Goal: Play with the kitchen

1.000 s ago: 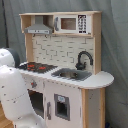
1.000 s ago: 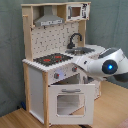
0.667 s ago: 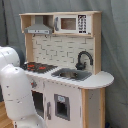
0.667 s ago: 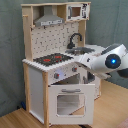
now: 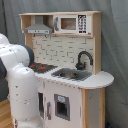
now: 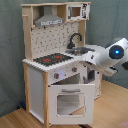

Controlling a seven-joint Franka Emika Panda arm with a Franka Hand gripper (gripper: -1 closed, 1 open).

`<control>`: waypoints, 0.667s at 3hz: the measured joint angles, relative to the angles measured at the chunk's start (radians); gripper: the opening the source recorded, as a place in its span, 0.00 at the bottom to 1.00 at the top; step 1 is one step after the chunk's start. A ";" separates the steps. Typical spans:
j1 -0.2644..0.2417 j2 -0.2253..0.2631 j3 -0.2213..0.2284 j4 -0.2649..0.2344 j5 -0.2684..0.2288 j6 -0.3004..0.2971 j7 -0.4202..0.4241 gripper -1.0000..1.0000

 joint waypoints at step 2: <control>-0.004 0.132 -0.012 -0.128 0.077 0.043 -0.074 1.00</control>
